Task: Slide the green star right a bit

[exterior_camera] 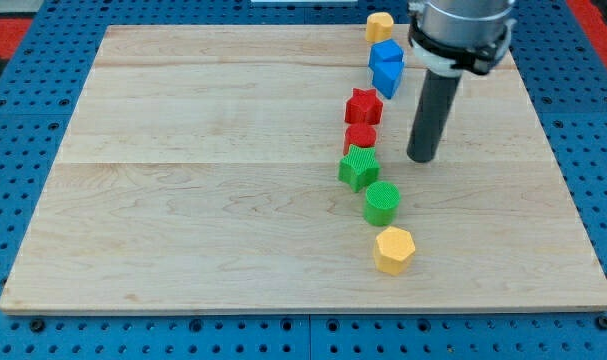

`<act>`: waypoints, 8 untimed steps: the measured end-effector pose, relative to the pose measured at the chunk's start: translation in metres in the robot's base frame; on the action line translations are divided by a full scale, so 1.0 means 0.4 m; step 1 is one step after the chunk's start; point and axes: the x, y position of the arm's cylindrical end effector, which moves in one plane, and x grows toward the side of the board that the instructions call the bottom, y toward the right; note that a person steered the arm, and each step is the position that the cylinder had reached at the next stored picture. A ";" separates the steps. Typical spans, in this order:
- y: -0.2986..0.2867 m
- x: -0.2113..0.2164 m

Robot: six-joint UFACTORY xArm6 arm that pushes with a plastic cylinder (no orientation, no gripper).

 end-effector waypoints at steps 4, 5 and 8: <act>-0.001 0.355; -0.041 0.430; -0.551 0.277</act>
